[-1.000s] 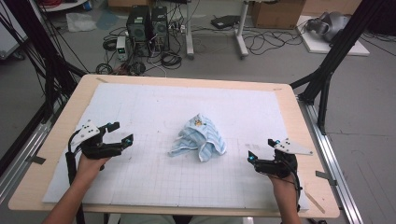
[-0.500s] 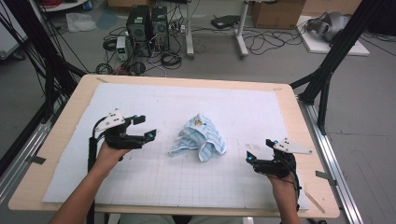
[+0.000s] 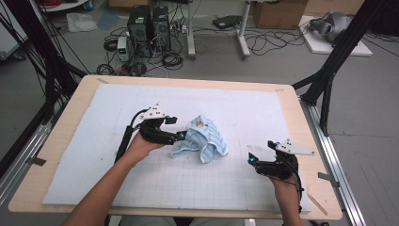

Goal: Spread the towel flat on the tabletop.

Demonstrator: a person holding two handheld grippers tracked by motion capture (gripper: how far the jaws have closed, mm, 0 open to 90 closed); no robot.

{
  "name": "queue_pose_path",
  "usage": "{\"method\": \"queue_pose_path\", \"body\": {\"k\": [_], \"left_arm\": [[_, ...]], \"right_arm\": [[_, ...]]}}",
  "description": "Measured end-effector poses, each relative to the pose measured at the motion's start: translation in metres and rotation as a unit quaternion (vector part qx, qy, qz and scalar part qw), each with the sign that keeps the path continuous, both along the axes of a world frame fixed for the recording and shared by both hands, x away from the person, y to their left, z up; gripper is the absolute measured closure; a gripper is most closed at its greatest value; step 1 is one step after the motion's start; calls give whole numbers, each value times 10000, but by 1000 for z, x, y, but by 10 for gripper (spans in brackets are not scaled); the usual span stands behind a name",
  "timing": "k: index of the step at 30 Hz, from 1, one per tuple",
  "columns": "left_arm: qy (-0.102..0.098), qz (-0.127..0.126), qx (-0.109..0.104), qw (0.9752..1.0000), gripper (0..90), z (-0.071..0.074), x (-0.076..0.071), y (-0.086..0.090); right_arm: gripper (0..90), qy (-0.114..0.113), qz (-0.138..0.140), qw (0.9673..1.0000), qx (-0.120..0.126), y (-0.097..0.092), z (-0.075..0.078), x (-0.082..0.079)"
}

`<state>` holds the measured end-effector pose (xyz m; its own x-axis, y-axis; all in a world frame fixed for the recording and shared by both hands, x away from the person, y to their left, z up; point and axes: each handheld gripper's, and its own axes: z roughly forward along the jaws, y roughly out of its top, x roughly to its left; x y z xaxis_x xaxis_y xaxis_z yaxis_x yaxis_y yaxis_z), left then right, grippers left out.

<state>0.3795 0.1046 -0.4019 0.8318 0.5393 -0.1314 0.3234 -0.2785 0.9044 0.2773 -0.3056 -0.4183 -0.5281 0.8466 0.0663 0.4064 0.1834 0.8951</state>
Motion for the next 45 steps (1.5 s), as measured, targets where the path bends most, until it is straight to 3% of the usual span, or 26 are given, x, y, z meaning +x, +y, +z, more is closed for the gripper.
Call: {"method": "queue_pose_path", "body": {"k": [3, 7, 10, 12, 20, 25, 29, 38, 45], "left_arm": [[10, -41, 55, 10000, 350, -3, 2, -4], [-244, -139, 220, 9994, 593, -3, 1, -8], [-373, -187, 144, 9990, 782, 0, 0, -7], [-394, -244, 53, 9989, 845, 1, 0, -6], [-484, -274, -223, 9982, 867, 12, -4, 6], [-572, -162, -606, 9964, 867, 24, -8, 25], [-621, -37, -772, 9951, 867, 29, -11, 45], [-659, 374, -844, 9935, 867, 27, -15, 90], [-663, 801, -716, 9920, 867, 21, -17, 122]], "right_arm": [[69, 2, -2, 10000, 11, 0, 0, 0], [69, 28, -4, 10000, 20, -1, 0, 0], [69, 32, 6, 10000, 3, -1, -1, 0], [69, 32, -1, 10000, -1, -1, -1, 0], [69, 40, -21, 10000, -3, -1, -1, 1], [69, 70, -30, 10000, 29, -1, -1, 1], [69, 83, -14, 10000, 24, 0, -2, 1], [69, 126, -19, 9999, 23, 2, -3, 2], [69, 144, 16, 9999, 24, 5, -3, 3]]}}
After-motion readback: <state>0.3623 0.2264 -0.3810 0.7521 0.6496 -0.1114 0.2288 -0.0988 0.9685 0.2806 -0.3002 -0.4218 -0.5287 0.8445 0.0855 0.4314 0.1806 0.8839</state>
